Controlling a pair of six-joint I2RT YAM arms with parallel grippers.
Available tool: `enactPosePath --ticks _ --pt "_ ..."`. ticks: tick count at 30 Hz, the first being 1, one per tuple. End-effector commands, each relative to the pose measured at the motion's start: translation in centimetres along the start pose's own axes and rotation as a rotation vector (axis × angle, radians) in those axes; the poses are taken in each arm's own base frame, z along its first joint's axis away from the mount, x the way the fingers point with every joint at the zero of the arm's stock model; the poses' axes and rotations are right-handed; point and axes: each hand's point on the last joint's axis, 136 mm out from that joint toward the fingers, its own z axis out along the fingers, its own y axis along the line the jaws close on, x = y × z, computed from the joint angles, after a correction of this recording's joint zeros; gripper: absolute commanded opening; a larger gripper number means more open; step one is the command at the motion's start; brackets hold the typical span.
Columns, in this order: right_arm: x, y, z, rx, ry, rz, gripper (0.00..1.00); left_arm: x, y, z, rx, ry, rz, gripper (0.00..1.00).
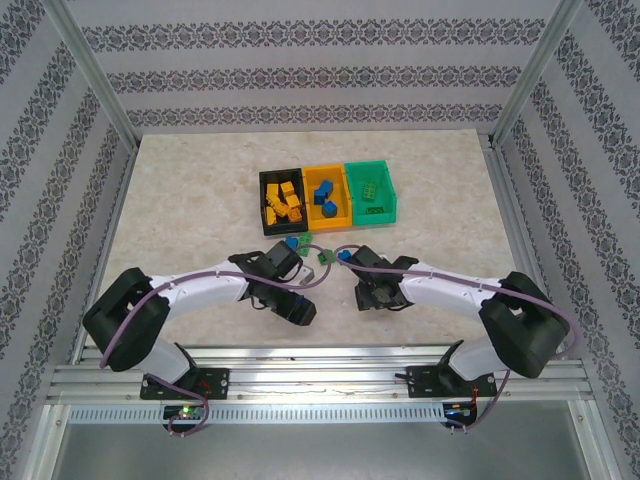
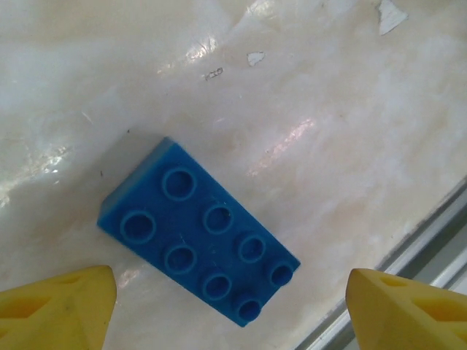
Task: Sort the legos into containers by color
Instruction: Pick up the lego from the bottom-center of the table, then place the lego in the container.
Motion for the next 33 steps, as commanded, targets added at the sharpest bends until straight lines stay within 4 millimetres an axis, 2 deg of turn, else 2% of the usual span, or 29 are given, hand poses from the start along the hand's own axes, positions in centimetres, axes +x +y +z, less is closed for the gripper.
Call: enactPosePath --ticks 1,5,7,9,13,18,21,28,30,33 --pt "-0.1 -0.3 0.7 -0.004 0.002 0.003 0.61 -1.7 -0.3 0.4 -0.021 -0.039 0.041 0.81" --pt "-1.0 0.2 0.9 -0.04 -0.009 0.015 0.54 -1.9 -0.1 1.1 -0.028 -0.032 0.026 0.76" --pt "-1.5 0.5 0.8 -0.053 -0.023 0.013 0.51 -1.9 0.0 1.5 -0.028 -0.026 0.019 0.71" --pt "-1.9 0.7 0.9 -0.067 -0.027 0.01 0.44 -2.0 0.0 1.7 -0.024 -0.029 0.015 0.68" --pt "-2.6 1.0 0.7 -0.09 -0.03 0.007 0.3 -2.0 0.1 2.0 -0.031 -0.026 0.006 0.54" --pt "-3.7 1.1 -0.7 -0.124 -0.072 0.012 0.29 -2.4 0.4 1.9 -0.043 -0.056 -0.015 0.4" --pt "-4.7 1.2 -1.8 -0.153 -0.107 0.032 0.29 -2.8 0.1 1.6 -0.029 -0.078 -0.037 0.39" --pt "-6.6 1.0 -4.2 -0.224 -0.179 0.087 0.28 -4.8 -0.6 -0.8 -0.031 -0.181 -0.05 0.39" --pt "-6.8 0.7 -4.4 -0.233 -0.186 0.1 0.28 -6.2 -0.7 -2.1 -0.031 -0.23 -0.061 0.38" --pt "-7.0 0.2 -4.5 -0.245 -0.194 0.123 0.28 -9.4 -0.7 -4.5 -0.006 -0.321 -0.087 0.38"
